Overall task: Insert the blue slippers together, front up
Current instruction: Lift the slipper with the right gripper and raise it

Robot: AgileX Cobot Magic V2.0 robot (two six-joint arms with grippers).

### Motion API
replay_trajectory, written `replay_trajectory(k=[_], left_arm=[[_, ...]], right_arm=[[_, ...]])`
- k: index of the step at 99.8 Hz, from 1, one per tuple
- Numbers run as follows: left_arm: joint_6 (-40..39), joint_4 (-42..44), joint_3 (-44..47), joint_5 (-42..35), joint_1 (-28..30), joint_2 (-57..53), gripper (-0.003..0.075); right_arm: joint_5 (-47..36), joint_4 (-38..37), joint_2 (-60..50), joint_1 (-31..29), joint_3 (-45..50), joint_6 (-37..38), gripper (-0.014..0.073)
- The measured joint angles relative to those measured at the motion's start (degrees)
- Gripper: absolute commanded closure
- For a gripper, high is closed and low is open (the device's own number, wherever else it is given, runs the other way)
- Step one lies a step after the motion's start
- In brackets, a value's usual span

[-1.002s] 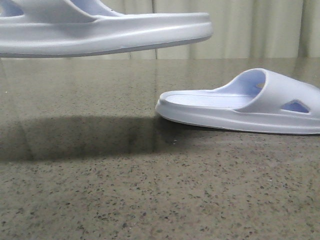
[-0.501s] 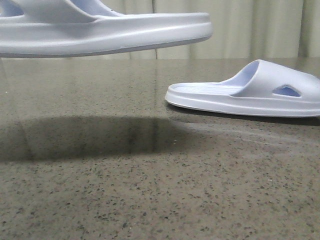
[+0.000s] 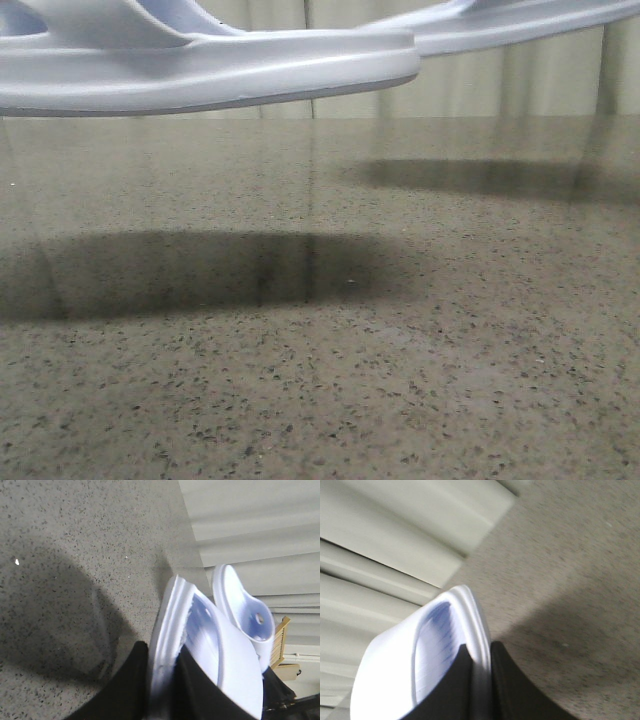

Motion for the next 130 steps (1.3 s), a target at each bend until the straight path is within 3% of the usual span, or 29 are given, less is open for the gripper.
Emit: replay_trajectory(k=[35,73,130], left_arm=[[0.00,0.00,0.00,-0.76,0.00,0.00,0.0694],[0.00,-0.57,0.00,-0.86,0.00,0.00,0.0694],[3.09,-7.26,0.00,0.00,0.00,0.00,0.0694]], right_arm=[[11.66,0.53,-8.95,0.00,-3.35,-3.17,0.0701],[22.39,18.00,-12.49,0.00,-3.38,-20.49,0.0701],[26.37,18.75,-12.49,0.00,-3.38,-23.28,0.0701]])
